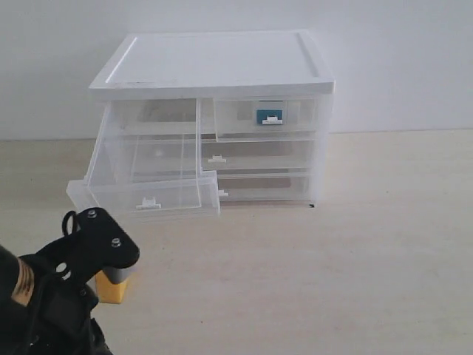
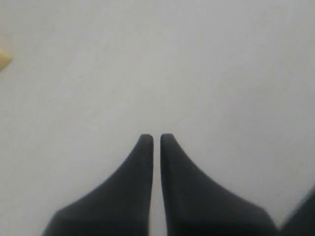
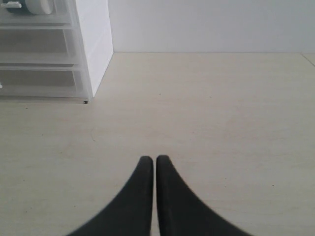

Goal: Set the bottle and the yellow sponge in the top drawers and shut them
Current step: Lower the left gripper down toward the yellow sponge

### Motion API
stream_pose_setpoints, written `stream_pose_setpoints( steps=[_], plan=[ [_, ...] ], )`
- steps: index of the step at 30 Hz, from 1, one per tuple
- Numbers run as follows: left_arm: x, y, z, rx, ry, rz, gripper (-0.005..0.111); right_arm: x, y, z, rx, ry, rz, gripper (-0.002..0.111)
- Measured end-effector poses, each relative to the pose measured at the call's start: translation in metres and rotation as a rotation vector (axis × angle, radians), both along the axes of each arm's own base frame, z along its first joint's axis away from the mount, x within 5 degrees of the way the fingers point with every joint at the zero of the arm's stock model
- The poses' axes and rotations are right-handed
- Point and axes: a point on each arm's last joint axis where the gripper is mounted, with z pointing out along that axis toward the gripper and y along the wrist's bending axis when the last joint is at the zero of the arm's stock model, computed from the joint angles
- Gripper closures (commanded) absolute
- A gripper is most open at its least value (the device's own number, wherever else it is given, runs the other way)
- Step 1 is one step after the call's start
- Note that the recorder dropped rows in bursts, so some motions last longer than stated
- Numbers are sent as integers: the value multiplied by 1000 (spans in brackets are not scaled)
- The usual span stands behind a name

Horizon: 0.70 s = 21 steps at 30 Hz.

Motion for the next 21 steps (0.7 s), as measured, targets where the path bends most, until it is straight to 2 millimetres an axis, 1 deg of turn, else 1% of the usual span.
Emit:
stream_pose_setpoints(
  steps=[3, 6, 9, 12, 13, 14, 15, 16, 18, 21],
  plan=[
    [1, 14, -22, -3, -109, 141, 103, 0, 0, 0, 0, 0, 0, 108],
    [2, 21, -33, -57, -219, 211, 103, 0, 0, 0, 0, 0, 0, 108],
    [3, 25, -38, -73, -293, 228, 103, 0, 0, 0, 0, 0, 0, 108],
    [5, 36, -41, -18, -362, 282, 103, 0, 0, 0, 0, 0, 0, 108],
    [6, 41, -42, 1, -385, 332, 103, 0, 0, 0, 0, 0, 0, 108],
    [7, 45, -43, 21, -433, 344, 103, 0, 0, 0, 0, 0, 0, 108],
    [7, 49, -44, 17, -462, 389, 103, 0, 0, 0, 0, 0, 0, 108],
    [8, 51, -44, 12, -501, 386, 103, 0, 0, 0, 0, 0, 0, 108],
    [7, 57, -45, -21, -540, 472, 103, 0, 0, 0, 0, 0, 0, 108],
    [8, 64, -44, -20, -605, 549, 103, 0, 0, 0, 0, 0, 0, 108]
  ],
)
